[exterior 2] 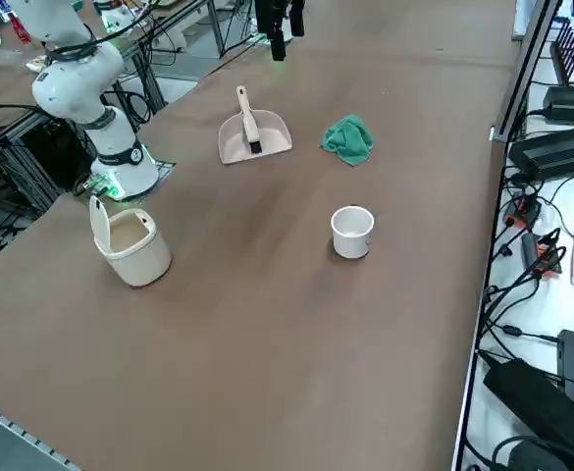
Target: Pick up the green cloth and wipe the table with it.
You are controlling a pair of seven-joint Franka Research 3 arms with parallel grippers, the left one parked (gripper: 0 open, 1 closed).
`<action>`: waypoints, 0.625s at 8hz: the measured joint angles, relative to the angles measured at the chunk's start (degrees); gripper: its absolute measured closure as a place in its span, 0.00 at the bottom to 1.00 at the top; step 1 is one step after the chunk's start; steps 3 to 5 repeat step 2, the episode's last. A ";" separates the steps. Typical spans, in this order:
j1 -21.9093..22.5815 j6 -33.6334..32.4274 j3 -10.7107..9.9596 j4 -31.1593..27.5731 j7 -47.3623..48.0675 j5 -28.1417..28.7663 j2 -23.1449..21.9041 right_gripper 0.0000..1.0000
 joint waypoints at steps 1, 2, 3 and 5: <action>-0.39 0.00 0.07 0.00 -0.05 -0.09 -0.13 0.00; -0.48 0.00 0.16 -0.01 -0.06 -0.70 -0.14 0.00; -0.48 0.00 0.16 -0.01 -0.06 -0.70 -0.14 0.00; -0.48 0.00 0.16 -0.01 -0.06 -0.70 -0.14 0.00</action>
